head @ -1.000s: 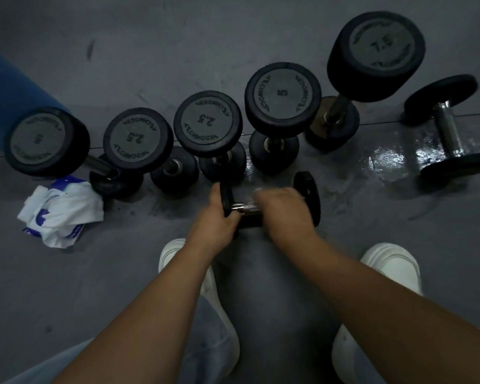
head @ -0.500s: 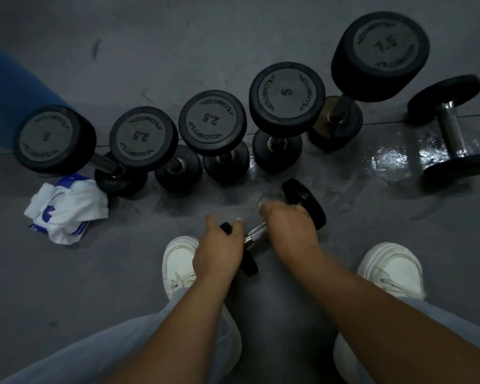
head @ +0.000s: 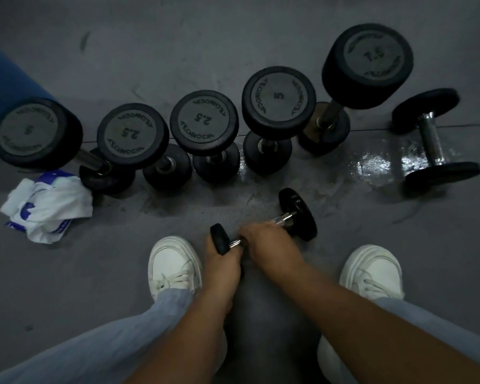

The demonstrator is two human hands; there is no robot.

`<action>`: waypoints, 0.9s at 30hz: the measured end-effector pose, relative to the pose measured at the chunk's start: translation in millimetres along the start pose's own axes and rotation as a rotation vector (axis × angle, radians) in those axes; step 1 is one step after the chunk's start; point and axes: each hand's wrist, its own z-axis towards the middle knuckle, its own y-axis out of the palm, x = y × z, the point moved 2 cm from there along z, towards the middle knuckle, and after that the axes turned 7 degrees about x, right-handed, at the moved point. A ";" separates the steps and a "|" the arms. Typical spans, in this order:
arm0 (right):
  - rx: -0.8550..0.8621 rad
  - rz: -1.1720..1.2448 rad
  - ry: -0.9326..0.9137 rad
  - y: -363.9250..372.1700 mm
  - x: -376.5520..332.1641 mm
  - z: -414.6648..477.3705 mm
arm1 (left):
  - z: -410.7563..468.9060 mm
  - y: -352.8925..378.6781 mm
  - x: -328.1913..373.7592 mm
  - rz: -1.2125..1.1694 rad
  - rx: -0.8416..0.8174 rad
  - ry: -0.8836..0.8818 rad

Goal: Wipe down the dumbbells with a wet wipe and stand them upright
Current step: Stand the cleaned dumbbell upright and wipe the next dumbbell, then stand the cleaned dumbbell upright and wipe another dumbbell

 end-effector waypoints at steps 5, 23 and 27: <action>0.214 0.215 0.148 -38.0 0.8 9.0 | -5.0 7.0 31.0 0.016 -0.009 0.151; 0.274 -0.103 0.337 -86.5 47.5 -82.9 | -87.4 31.1 75.8 1.488 -0.154 0.991; 0.081 -0.155 0.410 -84.9 41.2 -81.5 | -77.1 29.2 84.9 1.517 -0.222 0.966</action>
